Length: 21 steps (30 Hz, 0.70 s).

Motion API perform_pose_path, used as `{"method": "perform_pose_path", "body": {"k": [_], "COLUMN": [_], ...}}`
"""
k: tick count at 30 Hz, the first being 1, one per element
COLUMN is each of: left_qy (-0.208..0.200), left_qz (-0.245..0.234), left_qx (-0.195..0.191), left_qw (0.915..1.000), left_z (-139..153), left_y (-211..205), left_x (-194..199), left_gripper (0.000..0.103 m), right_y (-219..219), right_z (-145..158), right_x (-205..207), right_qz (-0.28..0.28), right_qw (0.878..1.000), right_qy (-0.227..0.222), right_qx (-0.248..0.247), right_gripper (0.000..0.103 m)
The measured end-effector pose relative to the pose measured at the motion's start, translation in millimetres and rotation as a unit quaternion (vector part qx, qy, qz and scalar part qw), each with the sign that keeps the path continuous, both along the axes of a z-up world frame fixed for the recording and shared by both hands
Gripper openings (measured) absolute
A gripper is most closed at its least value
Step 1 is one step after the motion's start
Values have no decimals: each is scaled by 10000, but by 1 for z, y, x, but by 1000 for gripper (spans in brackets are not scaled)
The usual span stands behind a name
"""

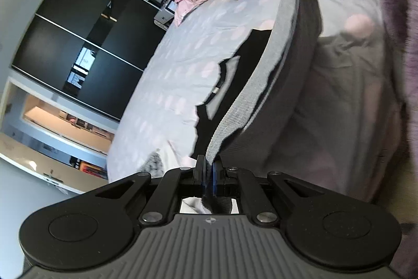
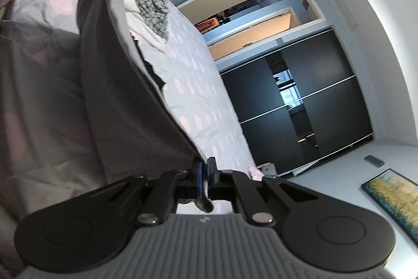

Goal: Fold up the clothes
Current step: 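Lift the hem with both tools and fold it over toward the collar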

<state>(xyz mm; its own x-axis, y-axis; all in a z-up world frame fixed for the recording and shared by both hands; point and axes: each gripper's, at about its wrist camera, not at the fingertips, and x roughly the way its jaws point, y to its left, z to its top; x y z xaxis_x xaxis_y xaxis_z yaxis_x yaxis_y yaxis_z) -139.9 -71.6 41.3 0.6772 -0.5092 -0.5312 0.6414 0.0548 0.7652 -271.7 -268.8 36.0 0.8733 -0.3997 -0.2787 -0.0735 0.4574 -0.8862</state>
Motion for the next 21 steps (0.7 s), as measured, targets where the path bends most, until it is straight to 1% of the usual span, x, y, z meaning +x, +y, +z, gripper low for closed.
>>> {"method": "perform_pose_path", "body": {"k": [3, 6, 8, 12, 17, 21], "left_qy": [-50, 14, 22, 163, 500, 795], "left_qz": [-38, -42, -27, -14, 121, 328], "left_qx": [11, 70, 208, 411, 522, 620], "left_qw": [10000, 10000, 9998, 9990, 9973, 9944], "left_z": [8, 11, 10, 5, -16, -46], "left_y": [-17, -38, -56, -87, -130, -161], "left_x": [26, 58, 79, 124, 182, 232], "left_gripper": [3, 3, 3, 3, 3, 3], "right_y": [-11, -27, -40, -70, -102, -127], "right_z": [12, 23, 27, 29, 17, -9], "right_x": [21, 54, 80, 135, 206, 261], "right_qz": [-33, -86, -79, -181, -349, -512], "right_qw": [10000, 9998, 9998, 9983, 9931, 9875], "right_qy": [-90, -119, -64, 249, 654, 920], "right_qx": [-9, 108, 196, 487, 906, 1175], "right_gripper": [3, 3, 3, 3, 3, 3]}}
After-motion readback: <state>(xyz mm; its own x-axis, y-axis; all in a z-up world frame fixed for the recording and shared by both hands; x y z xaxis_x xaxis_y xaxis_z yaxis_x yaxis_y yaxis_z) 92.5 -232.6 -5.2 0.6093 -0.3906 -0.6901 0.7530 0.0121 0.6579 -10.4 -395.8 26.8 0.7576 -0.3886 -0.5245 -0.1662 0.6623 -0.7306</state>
